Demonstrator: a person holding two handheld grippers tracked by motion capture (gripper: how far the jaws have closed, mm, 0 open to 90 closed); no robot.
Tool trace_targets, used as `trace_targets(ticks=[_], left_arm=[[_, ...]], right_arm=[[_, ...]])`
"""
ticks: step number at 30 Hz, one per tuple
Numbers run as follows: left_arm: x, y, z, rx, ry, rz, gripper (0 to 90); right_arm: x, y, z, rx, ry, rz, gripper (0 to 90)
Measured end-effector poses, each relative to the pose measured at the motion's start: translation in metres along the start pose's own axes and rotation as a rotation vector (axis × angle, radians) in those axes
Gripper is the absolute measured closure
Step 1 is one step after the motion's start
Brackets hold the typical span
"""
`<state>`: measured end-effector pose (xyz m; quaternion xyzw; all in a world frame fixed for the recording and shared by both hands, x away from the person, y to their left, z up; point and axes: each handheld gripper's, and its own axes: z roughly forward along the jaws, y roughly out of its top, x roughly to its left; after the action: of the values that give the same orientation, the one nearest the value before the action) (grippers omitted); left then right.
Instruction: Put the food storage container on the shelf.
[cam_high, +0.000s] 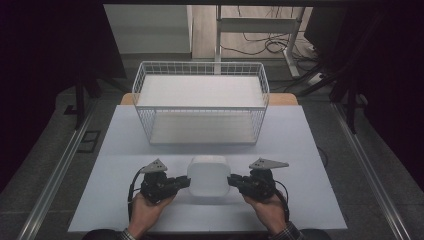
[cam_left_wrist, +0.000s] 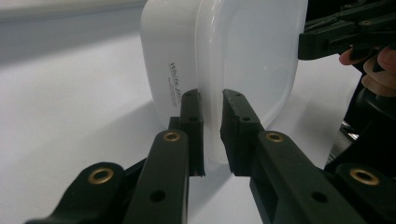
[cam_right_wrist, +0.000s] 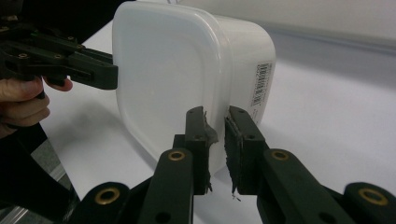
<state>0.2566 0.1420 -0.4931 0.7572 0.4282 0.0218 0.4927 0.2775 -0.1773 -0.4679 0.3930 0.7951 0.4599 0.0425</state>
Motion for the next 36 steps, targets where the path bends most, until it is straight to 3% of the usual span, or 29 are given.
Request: trace_targets(ticks=[12, 23, 36], left_arm=[[0.021, 0.029, 0.001, -0.038, 0.017, 0.007, 79.6], [0.047, 0.061, 0.014, -0.068, 0.043, 0.008, 79.5], [0.073, 0.079, 0.035, -0.076, 0.068, -0.021, 79.2]], right_arm=[[-0.01, 0.033, 0.012, -0.047, -0.007, -0.029, 78.9], [-0.032, 0.067, 0.032, -0.08, -0.042, -0.038, 78.6], [-0.058, 0.083, 0.06, -0.095, -0.079, -0.014, 77.4]])
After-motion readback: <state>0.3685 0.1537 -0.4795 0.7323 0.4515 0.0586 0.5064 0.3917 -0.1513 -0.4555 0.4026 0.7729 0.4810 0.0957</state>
